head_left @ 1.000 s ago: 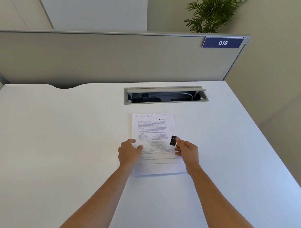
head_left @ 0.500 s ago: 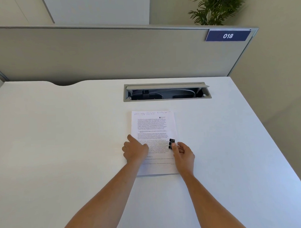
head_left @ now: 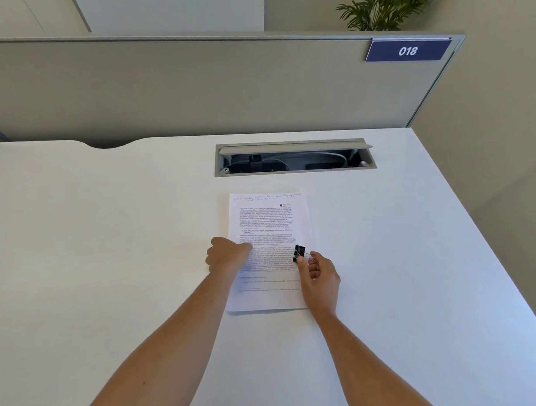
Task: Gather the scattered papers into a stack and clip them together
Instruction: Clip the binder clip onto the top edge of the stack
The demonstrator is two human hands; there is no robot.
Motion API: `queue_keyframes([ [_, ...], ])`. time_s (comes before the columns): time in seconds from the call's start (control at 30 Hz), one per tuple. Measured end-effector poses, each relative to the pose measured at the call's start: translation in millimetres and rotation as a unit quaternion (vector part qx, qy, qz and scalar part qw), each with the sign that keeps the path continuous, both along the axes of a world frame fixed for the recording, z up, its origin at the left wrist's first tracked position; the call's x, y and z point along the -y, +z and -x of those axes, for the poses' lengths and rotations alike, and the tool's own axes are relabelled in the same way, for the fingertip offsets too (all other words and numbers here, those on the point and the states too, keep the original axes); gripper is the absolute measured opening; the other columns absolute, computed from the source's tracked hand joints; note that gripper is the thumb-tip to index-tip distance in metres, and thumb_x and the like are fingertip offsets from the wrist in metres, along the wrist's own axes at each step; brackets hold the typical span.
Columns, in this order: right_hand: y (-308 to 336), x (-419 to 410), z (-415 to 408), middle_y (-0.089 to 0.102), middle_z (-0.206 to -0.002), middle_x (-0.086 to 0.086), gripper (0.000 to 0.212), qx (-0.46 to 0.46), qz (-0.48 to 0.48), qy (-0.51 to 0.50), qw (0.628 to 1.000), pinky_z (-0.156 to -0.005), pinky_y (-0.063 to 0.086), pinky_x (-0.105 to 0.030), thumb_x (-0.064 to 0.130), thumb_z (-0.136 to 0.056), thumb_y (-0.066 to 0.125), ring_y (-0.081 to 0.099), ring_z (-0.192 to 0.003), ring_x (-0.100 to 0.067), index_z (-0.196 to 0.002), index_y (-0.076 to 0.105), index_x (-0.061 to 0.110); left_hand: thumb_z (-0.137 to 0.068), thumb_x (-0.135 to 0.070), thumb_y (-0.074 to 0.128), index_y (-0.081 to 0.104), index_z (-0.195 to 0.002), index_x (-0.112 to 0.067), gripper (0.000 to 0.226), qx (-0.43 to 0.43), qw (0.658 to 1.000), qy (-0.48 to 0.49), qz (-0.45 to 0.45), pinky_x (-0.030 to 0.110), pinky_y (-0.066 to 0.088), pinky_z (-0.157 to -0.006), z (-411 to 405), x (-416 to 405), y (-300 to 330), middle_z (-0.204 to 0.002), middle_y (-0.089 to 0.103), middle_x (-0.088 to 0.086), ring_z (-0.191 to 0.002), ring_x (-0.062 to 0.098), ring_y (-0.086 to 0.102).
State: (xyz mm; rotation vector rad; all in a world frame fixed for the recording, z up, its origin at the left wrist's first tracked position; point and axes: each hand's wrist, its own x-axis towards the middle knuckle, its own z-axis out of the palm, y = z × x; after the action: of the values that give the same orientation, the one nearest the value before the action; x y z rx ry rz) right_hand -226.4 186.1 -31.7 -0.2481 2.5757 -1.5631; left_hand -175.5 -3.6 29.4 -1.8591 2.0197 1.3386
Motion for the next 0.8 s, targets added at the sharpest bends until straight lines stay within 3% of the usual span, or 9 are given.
queue_keyframes([
  [0.1,-1.1,-0.6,0.7,0.067,-0.095,-0.005,0.04,0.004,0.0,-0.001,1.0,-0.073,0.056,-0.029,0.042,-0.09,0.064,0.062,-0.076,-0.014,-0.117,0.064,0.011,-0.076,-0.045,0.075,0.043,-0.129,-0.003,0.075,0.01,1.0,-0.01,0.01,0.043,0.046,-0.091,1.2,0.6,-4.8,-0.131,0.05,0.016,-0.122,0.035,0.048],
  [0.23,0.0,-0.5,0.5,0.067,-0.097,-0.005,0.041,0.006,0.0,-0.002,1.0,-0.075,0.056,-0.03,0.04,-0.09,0.065,0.063,-0.08,-0.014,-0.118,0.064,0.011,-0.078,-0.049,0.073,0.044,-0.131,-0.005,0.075,0.02,0.999,-0.026,0.014,0.045,0.046,-0.096,2.6,0.0,-7.5,-0.134,0.045,0.016,-0.125,0.035,0.043],
  [0.4,-0.6,-1.4,0.1,0.067,-0.097,-0.005,0.043,0.004,-0.002,0.0,1.0,-0.076,0.057,-0.031,0.04,-0.09,0.065,0.063,-0.079,-0.015,-0.12,0.063,0.01,-0.078,-0.037,0.077,0.044,-0.129,-0.004,0.069,-0.05,0.999,-0.007,0.0,0.039,0.051,-0.083,6.1,5.1,-5.3,-0.128,0.054,0.014,-0.114,0.034,0.056],
  [0.53,0.3,-1.2,1.1,0.068,-0.098,-0.004,0.041,0.016,-0.004,0.003,1.0,-0.073,0.052,-0.019,0.039,-0.09,0.066,0.064,-0.08,-0.014,-0.12,0.063,0.011,-0.08,-0.033,0.077,0.045,-0.125,-0.004,0.062,-0.142,0.988,-0.011,-0.055,0.036,0.049,-0.078,6.4,8.3,-8.9,-0.124,0.058,0.011,-0.105,0.029,0.059],
  [0.63,4.3,-2.9,2.4,0.068,-0.098,-0.003,0.039,0.032,0.007,0.009,0.999,-0.069,0.048,-0.011,0.037,-0.09,0.067,0.065,-0.082,-0.011,-0.119,0.064,0.011,-0.084,-0.026,0.074,0.046,-0.12,-0.006,0.05,-0.166,0.984,-0.053,-0.035,0.033,0.046,-0.073,1.3,9.4,-13.3,-0.118,0.061,0.009,-0.096,0.024,0.059],
  [0.7,5.0,-3.4,4.6,0.068,-0.09,0.002,0.037,0.051,0.019,0.005,0.999,-0.067,0.047,-0.011,0.04,-0.09,0.066,0.062,-0.075,-0.004,-0.114,0.065,0.012,-0.086,-0.02,0.072,0.046,-0.122,-0.008,0.046,-0.196,0.977,-0.079,-0.023,0.029,0.045,-0.072,-2.7,10.0,-13.1,-0.118,0.061,0.007,-0.095,0.022,0.058],
  [0.8,10.8,-3.1,9.1,0.058,-0.068,0.014,0.032,0.083,0.056,0.005,0.995,-0.063,0.048,-0.025,0.05,-0.092,0.056,0.052,-0.059,-0.003,-0.09,0.067,0.02,-0.088,-0.017,0.07,0.048,-0.126,-0.012,0.044,-0.252,0.961,-0.111,-0.01,0.019,0.044,-0.065,-7.2,10.0,-9.9,-0.116,0.062,0.002,-0.097,0.018,0.059],
])
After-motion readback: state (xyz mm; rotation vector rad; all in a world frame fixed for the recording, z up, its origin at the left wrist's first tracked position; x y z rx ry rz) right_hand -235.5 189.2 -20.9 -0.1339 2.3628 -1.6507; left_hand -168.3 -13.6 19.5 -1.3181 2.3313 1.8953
